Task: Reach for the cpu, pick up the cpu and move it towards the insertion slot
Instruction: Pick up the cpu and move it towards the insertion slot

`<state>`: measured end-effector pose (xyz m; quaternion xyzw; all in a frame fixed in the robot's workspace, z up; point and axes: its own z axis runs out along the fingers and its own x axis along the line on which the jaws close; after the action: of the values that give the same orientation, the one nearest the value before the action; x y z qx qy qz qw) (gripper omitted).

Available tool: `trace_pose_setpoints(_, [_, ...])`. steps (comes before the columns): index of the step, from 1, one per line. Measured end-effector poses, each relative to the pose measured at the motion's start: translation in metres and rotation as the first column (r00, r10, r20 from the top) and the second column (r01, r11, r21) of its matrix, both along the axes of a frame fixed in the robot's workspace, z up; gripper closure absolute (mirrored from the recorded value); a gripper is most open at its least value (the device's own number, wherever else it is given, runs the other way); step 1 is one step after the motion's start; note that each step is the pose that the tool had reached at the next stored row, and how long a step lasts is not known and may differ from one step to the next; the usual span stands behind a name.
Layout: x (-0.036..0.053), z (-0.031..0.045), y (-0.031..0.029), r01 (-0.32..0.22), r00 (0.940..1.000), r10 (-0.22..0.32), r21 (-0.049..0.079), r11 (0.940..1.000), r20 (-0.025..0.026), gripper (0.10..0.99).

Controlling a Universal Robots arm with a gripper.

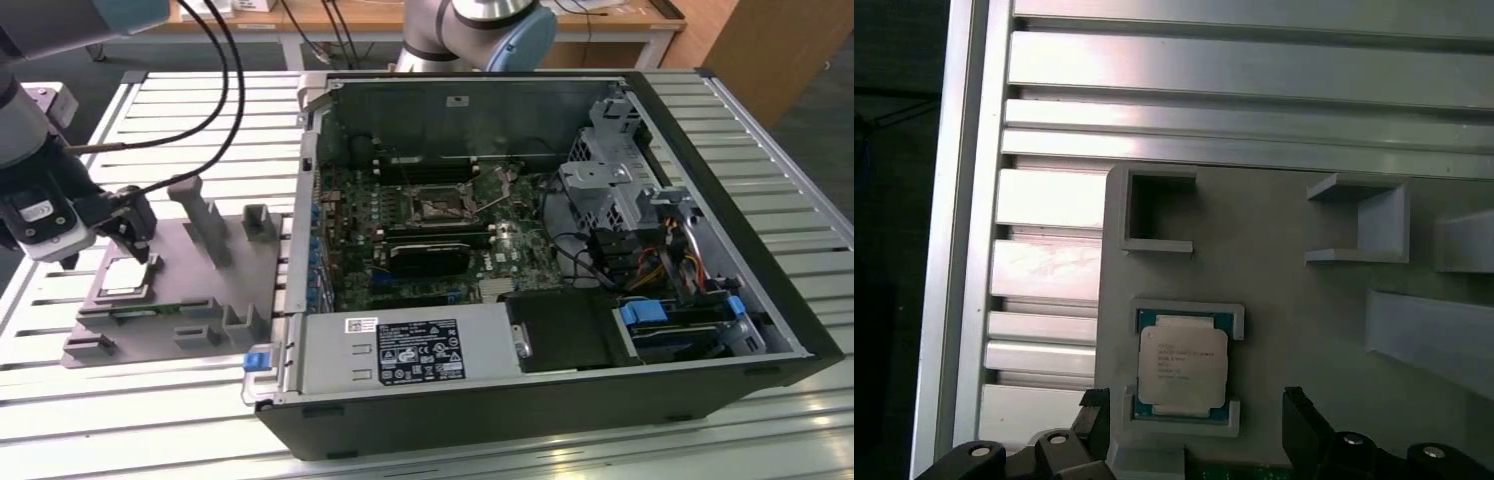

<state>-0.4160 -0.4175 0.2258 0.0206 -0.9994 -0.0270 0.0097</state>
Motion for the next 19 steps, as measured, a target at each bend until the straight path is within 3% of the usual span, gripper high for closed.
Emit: trace_pose_setpoints(19, [-0.002, -0.0232, 0.0, 0.0, 1.0, 0.0, 0.005, 1.0, 0.0016, 0.31])
